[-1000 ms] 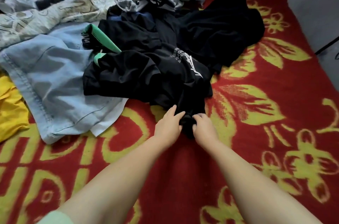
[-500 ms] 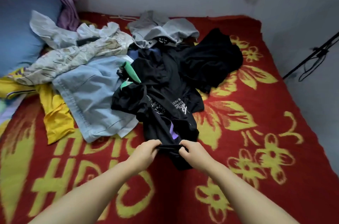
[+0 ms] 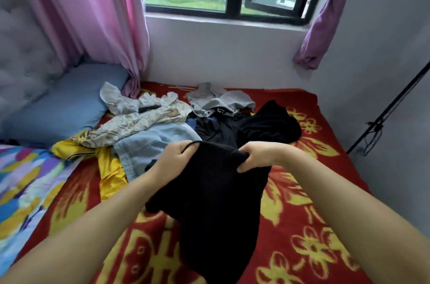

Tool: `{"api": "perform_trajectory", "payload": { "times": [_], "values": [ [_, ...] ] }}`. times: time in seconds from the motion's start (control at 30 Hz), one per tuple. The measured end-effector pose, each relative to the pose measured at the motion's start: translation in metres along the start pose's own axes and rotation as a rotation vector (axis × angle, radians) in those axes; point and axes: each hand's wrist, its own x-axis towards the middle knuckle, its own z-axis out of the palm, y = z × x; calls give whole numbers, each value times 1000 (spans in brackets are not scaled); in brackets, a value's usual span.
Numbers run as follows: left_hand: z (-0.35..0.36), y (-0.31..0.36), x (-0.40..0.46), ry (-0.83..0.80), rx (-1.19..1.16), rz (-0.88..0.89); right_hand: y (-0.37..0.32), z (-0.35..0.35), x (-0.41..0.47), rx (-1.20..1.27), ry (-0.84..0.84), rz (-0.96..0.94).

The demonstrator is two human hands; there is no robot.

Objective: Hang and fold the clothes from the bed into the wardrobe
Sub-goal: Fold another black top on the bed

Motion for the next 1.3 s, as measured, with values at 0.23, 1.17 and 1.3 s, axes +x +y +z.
{"api": "perform_trajectory", "payload": {
  "times": [0.23,1.17,1.3],
  "values": [
    [-60,11,2,124,24,-29,-38,-11,-13,393,458,-161],
    [-76,62,46,280,173,-9,-101,-129,-81,371,1259,-261],
    [-78,64,47,299,21,-1,-76,-124,-68,347,1112,-100]
  ]
}}
